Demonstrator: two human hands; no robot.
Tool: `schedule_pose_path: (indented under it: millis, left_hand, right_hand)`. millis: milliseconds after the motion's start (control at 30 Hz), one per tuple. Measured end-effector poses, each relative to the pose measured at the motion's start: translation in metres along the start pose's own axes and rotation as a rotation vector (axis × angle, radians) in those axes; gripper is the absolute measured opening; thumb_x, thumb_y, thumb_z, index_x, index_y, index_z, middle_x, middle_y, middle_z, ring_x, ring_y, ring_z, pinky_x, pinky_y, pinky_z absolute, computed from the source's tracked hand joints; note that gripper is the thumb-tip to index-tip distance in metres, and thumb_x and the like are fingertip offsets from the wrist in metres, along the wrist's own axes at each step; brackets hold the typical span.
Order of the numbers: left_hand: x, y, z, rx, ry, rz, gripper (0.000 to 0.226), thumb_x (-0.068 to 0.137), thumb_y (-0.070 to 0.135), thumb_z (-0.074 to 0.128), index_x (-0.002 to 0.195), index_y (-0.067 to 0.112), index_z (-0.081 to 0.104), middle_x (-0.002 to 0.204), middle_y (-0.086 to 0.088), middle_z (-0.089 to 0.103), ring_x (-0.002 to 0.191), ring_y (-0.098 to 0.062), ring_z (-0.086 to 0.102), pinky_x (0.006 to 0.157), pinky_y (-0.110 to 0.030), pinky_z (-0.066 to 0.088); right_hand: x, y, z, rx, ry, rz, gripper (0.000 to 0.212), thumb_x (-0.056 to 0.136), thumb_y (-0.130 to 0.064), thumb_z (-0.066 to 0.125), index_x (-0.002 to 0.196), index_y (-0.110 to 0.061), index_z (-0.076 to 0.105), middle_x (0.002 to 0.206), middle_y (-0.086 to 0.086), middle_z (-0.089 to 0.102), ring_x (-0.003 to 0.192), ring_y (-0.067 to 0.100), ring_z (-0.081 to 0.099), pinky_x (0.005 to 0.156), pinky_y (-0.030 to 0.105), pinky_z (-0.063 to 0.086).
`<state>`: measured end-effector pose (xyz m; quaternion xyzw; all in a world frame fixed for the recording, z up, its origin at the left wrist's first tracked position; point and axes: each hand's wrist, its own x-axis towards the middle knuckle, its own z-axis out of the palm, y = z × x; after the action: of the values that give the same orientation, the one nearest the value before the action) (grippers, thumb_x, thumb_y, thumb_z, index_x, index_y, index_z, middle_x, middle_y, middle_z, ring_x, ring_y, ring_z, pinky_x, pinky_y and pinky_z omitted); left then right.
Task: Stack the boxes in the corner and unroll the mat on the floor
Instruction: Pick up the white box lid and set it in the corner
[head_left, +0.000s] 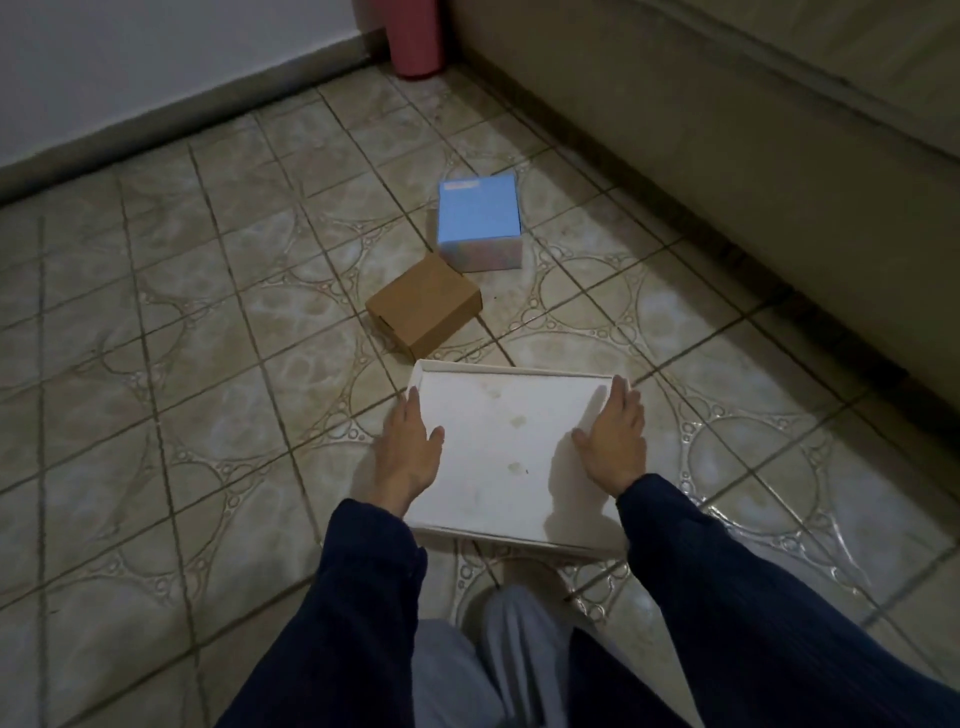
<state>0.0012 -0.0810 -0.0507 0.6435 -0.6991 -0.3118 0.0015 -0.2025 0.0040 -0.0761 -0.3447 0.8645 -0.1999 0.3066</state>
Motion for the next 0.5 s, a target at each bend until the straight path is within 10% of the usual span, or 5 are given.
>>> schedule_pose_path:
  millis: [300, 500]
  left_hand:
    - [0.036, -0.024, 0.024, -0.287, 0.065, -0.119, 0.067, 0.094, 0.022, 0.052, 0.150, 0.010, 0.016, 0.153, -0.011, 0.030, 0.135, -0.031, 0.039, 0.108, -0.039, 0.035]
    - [0.032, -0.050, 0.014, -0.360, 0.264, -0.253, 0.059, 0.091, 0.025, 0.057, 0.141, 0.008, 0.030, 0.139, -0.015, 0.048, 0.119, -0.035, 0.053, 0.095, -0.039, 0.044]
  right_hand:
    - [0.026, 0.003, 0.019, 0.196, 0.354, 0.289, 0.063, 0.064, -0.045, 0.066, 0.114, -0.012, 0.048, 0.103, 0.013, 0.068, 0.087, 0.032, 0.065, 0.074, 0.035, 0.053]
    - [0.042, -0.016, 0.014, 0.347, 0.003, -0.133, 0.055, 0.077, -0.028, 0.069, 0.126, -0.019, 0.046, 0.105, -0.001, 0.061, 0.102, 0.025, 0.059, 0.072, 0.023, 0.043]
